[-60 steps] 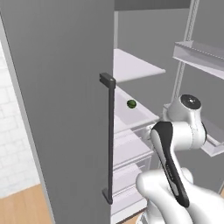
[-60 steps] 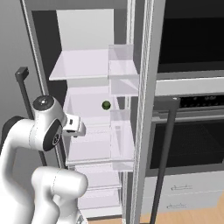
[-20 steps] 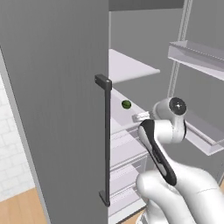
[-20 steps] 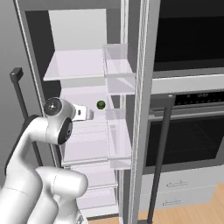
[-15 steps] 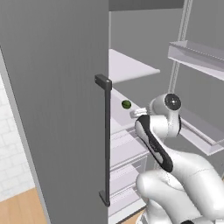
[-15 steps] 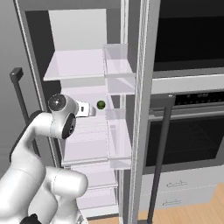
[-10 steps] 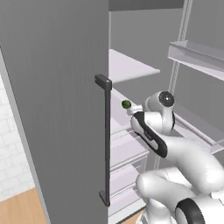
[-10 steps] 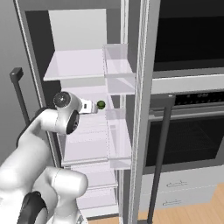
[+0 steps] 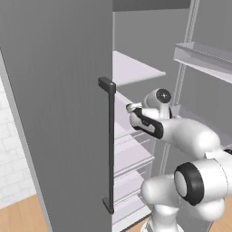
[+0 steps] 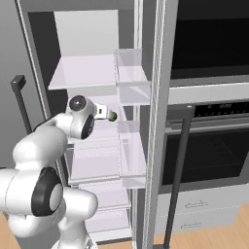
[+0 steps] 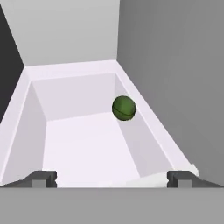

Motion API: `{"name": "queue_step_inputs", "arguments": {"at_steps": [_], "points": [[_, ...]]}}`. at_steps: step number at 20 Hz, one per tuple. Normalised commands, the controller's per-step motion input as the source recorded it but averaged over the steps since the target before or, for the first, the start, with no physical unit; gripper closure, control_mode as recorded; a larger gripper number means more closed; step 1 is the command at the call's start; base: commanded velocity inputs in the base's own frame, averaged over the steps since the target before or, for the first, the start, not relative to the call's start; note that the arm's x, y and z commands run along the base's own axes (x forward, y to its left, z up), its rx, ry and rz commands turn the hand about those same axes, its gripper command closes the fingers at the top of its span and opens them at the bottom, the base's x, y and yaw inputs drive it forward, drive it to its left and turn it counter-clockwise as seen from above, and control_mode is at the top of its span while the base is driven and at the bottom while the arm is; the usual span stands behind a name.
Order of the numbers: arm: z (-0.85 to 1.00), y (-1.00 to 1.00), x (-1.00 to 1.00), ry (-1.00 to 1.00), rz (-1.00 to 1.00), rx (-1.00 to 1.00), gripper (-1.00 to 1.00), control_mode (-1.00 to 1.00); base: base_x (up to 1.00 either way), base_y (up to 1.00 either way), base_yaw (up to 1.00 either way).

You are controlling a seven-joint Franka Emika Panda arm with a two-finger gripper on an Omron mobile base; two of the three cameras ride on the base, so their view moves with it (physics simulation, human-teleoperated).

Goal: Place one avocado and one steak in each tupperware on the nearby counter, to pack two identical lunches.

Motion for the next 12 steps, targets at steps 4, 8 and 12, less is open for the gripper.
{"name": "queue_step_inputs", "arguments": {"at_steps": [4,8,12], "points": [[-0.45,0.0,0.46,0.13,0.0,0.0,-1.0,-1.0,0.0,0.0,0.0],[-0.33,-0.01,0.42,0.08,-0.01,0.0,-1.0,-1.0,0.0,0.0,0.0],[-0.19,-0.05,0.56,0.03,-0.04,0.0,-1.0,-1.0,0.0,0.0,0.0]]}}
